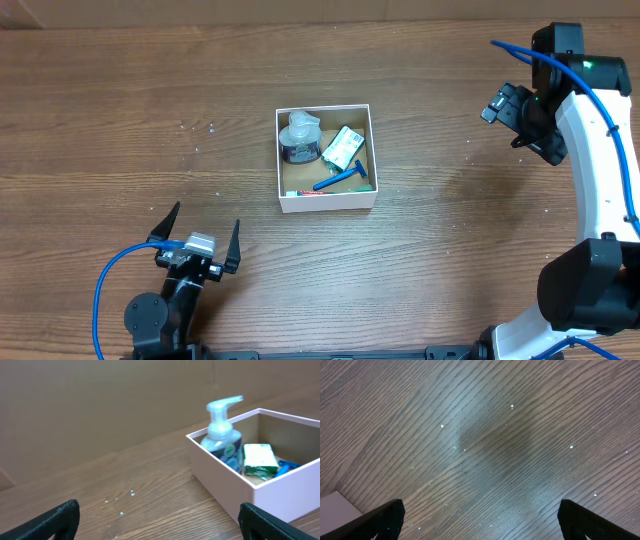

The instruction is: Pack container

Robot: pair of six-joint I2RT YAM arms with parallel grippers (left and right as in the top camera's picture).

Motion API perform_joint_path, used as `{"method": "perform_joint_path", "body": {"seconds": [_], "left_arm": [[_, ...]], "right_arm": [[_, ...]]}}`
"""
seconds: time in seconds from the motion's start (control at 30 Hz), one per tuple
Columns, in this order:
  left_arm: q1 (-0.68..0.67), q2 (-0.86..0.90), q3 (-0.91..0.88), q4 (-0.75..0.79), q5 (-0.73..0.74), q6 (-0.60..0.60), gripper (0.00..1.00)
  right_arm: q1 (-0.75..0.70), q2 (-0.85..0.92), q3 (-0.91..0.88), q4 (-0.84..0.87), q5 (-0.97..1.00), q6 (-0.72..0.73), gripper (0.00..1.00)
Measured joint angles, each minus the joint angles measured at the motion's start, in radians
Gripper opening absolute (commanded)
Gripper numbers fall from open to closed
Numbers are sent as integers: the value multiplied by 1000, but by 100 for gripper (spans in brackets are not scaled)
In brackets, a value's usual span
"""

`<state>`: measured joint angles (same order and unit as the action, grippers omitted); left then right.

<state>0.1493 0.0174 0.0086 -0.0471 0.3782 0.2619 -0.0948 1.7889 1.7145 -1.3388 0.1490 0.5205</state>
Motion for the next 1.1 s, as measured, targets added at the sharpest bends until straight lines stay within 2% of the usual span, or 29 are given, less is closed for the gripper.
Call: {"method": "perform_joint_path", "body": {"seconds": [0.77, 0.83, 0.93, 1.03, 1.1], "left_arm": [[9, 0, 0, 0, -4, 0, 100], [9, -1, 0, 0, -4, 0, 100], [9, -1, 0, 0, -4, 0, 100], [9, -1, 0, 1, -4, 0, 100], [9, -1, 0, 0, -4, 0, 100]], "right_arm": [[11, -21, -2, 0, 1, 0, 100], [46, -110, -9, 1, 1, 0, 100], [119, -357, -9, 4, -2, 0, 100], [128, -626, -2, 2, 0, 0, 100], [128, -732, 5, -12, 1, -1, 100]]}}
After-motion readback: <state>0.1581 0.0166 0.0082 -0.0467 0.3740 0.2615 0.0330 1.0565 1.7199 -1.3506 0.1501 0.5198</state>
